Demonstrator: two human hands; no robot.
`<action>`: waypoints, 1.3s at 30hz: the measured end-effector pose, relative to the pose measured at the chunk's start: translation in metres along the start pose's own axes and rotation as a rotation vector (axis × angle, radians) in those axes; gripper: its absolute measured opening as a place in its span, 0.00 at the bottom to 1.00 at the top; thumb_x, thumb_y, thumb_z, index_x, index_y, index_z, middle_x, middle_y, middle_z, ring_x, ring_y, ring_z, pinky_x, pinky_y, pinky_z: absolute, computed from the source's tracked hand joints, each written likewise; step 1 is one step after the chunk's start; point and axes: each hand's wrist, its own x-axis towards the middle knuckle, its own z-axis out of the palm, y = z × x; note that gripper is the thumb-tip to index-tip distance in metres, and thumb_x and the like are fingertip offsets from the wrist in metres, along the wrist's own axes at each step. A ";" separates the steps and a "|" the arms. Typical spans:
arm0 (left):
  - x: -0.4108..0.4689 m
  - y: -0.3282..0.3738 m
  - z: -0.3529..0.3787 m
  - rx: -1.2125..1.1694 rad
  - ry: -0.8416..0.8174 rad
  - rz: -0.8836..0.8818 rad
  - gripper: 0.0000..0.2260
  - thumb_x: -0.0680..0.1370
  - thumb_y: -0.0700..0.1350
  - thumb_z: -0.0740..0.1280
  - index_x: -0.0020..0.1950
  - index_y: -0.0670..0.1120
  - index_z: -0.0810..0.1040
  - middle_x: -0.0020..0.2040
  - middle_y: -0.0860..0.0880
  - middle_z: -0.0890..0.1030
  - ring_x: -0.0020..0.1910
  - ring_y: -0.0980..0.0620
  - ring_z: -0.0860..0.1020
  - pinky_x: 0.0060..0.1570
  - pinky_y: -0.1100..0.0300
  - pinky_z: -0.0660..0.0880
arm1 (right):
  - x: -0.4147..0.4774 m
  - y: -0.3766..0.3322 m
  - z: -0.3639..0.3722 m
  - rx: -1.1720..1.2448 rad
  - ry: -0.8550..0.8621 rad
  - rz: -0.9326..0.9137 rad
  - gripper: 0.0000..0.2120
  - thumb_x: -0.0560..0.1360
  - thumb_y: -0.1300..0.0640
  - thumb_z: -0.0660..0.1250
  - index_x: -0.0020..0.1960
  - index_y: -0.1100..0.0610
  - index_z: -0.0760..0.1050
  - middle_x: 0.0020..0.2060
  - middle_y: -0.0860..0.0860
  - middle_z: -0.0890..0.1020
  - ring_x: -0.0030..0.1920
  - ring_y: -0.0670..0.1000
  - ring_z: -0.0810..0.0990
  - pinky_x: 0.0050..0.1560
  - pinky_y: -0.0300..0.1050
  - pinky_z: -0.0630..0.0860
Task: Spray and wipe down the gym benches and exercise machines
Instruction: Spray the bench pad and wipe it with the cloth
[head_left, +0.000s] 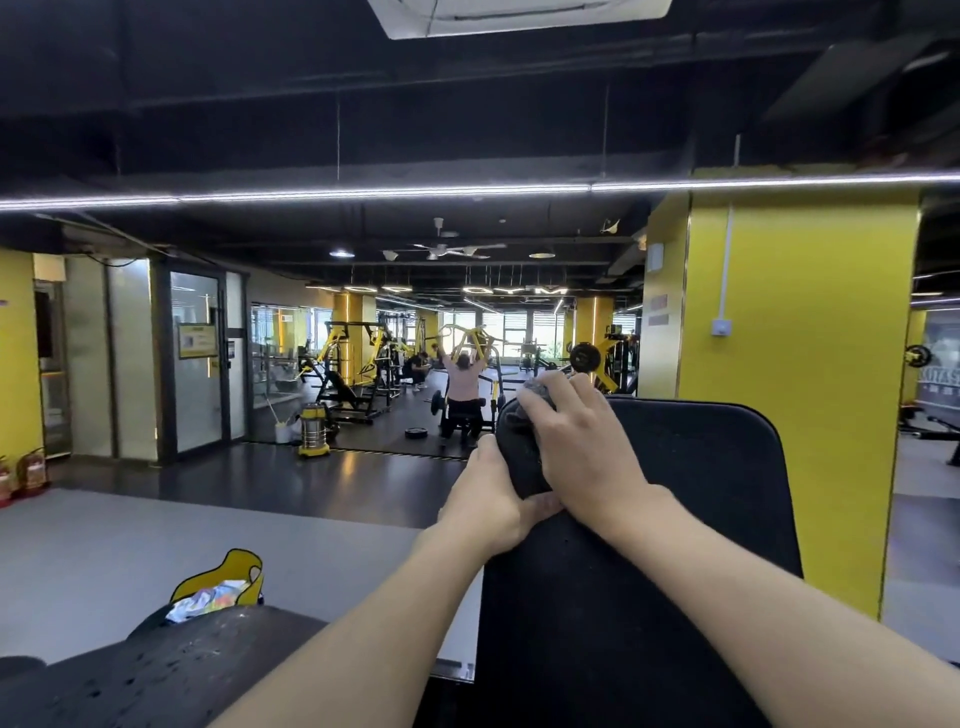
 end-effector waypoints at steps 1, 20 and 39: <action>0.000 0.000 0.000 0.020 0.003 0.010 0.32 0.65 0.57 0.75 0.63 0.51 0.65 0.60 0.52 0.75 0.57 0.47 0.77 0.56 0.44 0.77 | -0.004 -0.007 0.003 -0.001 -0.007 0.003 0.20 0.68 0.69 0.67 0.60 0.63 0.78 0.54 0.59 0.78 0.50 0.60 0.74 0.49 0.55 0.78; -0.003 -0.002 -0.002 -0.140 -0.153 0.010 0.30 0.77 0.51 0.73 0.64 0.50 0.54 0.67 0.47 0.69 0.64 0.46 0.73 0.64 0.49 0.75 | -0.002 0.025 -0.008 0.034 -0.038 -0.156 0.21 0.66 0.71 0.71 0.58 0.62 0.81 0.52 0.59 0.78 0.48 0.60 0.75 0.49 0.58 0.78; -0.003 -0.001 -0.001 -0.126 -0.178 0.006 0.32 0.77 0.50 0.72 0.69 0.47 0.52 0.66 0.47 0.69 0.64 0.47 0.72 0.63 0.51 0.74 | -0.014 0.026 -0.013 -0.017 -0.102 -0.325 0.20 0.71 0.64 0.65 0.62 0.60 0.80 0.51 0.57 0.78 0.46 0.58 0.75 0.47 0.54 0.78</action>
